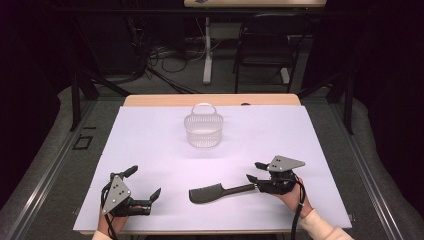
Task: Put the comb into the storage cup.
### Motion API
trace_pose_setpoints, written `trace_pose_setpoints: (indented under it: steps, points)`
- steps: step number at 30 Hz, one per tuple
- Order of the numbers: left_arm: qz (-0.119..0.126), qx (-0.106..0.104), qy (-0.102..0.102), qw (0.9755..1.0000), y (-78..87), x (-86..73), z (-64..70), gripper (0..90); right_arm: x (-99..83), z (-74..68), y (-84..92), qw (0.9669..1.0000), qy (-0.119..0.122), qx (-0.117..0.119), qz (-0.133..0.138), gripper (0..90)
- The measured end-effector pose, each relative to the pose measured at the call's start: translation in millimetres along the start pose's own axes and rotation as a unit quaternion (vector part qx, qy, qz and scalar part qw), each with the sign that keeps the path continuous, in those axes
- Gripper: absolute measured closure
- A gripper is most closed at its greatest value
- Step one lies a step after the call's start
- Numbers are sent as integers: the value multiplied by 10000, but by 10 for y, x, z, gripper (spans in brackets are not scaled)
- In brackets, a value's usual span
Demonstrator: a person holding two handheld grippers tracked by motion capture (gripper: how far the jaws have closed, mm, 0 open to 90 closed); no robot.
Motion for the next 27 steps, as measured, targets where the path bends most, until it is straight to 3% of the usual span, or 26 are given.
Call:
trace_pose_setpoints:
  steps: [1, 2, 4, 5, 7, 15, 27]
  points:
    - [-8, 0, 6, 10000, -1, -1, 0, 2, 0, 0, 0, 10000, 0, 0, 0, 512]
    - [-15, -4, 8, 10000, -3, -3, -1, 2, -12, 5, -18, 9999, 54, 32, -107, 650]
    - [-15, -13, 8, 10000, -3, -4, -2, 2, -21, 4, -32, 9998, 67, 51, -162, 697]
    - [-16, -9, 7, 10000, -2, -4, -2, 2, -47, 0, -52, 9994, 132, 68, -314, 798]
    - [-18, -8, 13, 10000, -1, -5, -5, 2, -75, -6, -65, 9989, 166, 40, -445, 880]
    - [-32, -13, -4, 10000, -3, -7, -5, 2, -143, 32, -81, 9970, 149, -101, -758, 900]
    - [-40, -8, -29, 10000, -2, -6, -1, 2, -202, 18, -103, 9943, 108, -26, -1061, 900]
Point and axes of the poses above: each handheld gripper's, and its own axes: y roughly backward along the jaws, x roughly out of its top, z roughly to its right, the point moved 3 cm from there along -y, roughly forward along the jaws, and after that the axes turned 9 degrees about x, right-handed, at the moved point
